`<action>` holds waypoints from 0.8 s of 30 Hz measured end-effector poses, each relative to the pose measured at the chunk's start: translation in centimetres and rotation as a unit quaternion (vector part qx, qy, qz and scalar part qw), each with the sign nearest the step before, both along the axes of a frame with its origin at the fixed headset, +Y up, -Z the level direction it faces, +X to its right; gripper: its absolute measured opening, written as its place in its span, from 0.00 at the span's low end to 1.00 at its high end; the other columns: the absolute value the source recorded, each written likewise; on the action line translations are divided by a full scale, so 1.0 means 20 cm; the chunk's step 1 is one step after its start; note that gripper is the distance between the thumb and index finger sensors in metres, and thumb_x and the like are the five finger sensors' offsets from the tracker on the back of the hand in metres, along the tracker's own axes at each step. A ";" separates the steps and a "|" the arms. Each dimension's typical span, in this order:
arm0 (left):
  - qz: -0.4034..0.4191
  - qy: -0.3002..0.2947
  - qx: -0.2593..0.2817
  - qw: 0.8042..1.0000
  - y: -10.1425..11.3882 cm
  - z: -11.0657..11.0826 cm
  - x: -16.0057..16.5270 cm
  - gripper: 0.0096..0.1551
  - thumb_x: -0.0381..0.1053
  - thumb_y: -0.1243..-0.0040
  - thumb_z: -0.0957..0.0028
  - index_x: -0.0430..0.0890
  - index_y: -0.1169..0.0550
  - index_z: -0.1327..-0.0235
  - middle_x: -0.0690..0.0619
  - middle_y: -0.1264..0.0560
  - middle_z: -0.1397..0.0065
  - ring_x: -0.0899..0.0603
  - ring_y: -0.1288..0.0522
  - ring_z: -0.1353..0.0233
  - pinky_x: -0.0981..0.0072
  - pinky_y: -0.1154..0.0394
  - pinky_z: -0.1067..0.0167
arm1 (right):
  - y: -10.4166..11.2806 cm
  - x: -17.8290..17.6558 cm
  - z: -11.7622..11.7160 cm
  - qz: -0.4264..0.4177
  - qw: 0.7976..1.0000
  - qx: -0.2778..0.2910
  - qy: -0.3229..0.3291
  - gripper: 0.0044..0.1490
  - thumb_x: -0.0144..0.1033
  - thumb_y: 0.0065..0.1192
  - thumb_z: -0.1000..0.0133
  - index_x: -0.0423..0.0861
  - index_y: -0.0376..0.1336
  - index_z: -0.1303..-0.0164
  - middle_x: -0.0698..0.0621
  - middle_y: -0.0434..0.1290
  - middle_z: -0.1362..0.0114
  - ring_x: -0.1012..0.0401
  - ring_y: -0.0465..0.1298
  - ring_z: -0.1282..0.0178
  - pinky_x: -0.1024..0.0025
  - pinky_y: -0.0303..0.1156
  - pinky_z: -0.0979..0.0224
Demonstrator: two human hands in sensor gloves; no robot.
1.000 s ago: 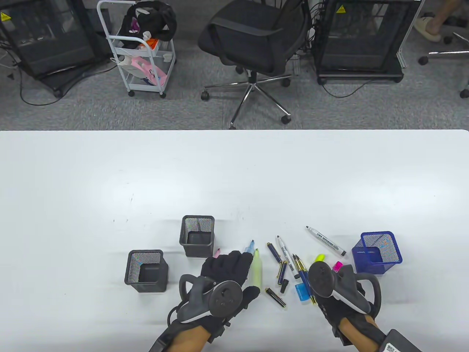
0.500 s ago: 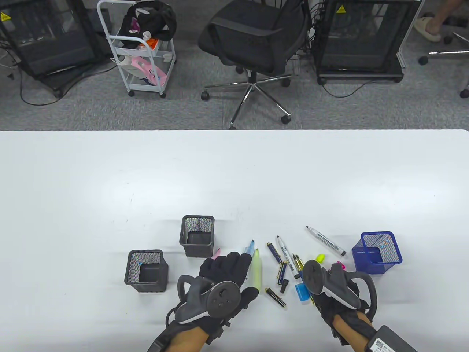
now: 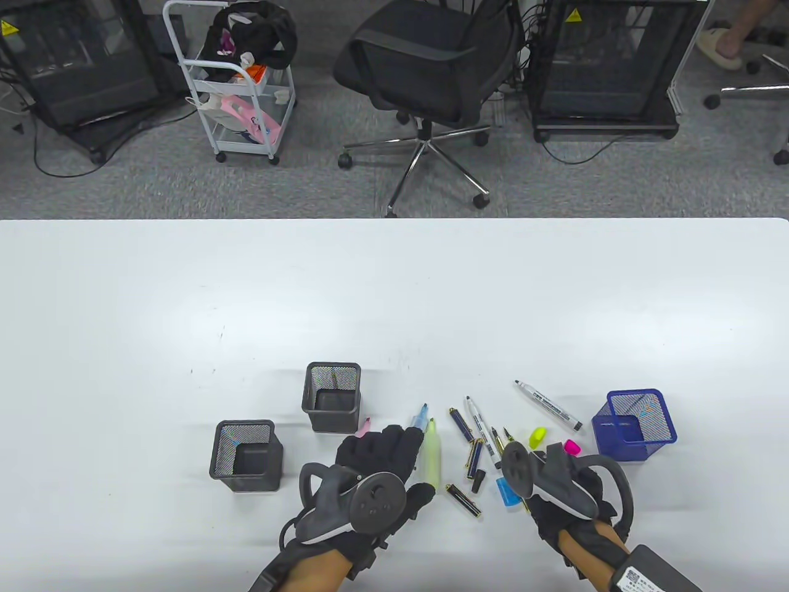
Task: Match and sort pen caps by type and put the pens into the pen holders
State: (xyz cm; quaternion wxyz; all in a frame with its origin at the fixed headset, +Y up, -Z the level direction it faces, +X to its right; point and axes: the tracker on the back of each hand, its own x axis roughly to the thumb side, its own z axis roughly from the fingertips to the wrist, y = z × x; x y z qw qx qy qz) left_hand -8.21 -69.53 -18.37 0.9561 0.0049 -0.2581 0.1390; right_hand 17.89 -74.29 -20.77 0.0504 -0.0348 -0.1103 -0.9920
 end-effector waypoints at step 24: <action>0.447 0.006 -0.305 0.841 -0.08 -0.07 -0.09 0.25 0.53 0.34 0.47 0.48 0.20 0.37 0.31 0.28 0.26 0.26 0.22 0.33 0.20 0.33 0.40 | 0.35 -0.30 0.23 -0.356 0.891 0.122 0.254 0.38 0.43 0.78 0.54 0.36 0.66 0.39 0.40 0.85 0.48 0.52 0.90 0.56 0.66 0.87 0.58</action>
